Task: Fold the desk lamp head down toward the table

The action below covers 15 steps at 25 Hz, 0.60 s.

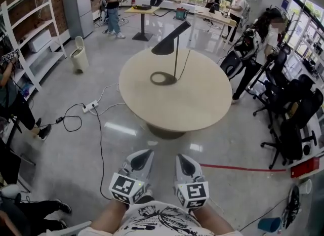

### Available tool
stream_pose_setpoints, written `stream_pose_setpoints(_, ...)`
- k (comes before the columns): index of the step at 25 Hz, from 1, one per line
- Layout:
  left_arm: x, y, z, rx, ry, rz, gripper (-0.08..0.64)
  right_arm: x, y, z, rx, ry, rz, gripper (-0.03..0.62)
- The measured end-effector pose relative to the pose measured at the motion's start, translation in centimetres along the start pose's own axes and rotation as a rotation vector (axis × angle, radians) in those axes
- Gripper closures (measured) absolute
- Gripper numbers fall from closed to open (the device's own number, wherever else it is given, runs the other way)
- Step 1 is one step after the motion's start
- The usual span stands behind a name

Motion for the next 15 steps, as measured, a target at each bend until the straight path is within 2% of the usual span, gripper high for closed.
stream_pose_setpoints(15,0.2,-2.1,2.1,0.002,-0.005,0.016,0.557,0.1,-3.1,-0.4,-0.009,0.022,0.073,0.584)
Point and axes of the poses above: the fingertips, and each gripper's own axes: y forward along the fingers, z to its right, x out of its underside, the point moved 10 cm from there along -y, backward along the fingers, and after that the axes turned 15 degrees about x, right-handed, at the moved point
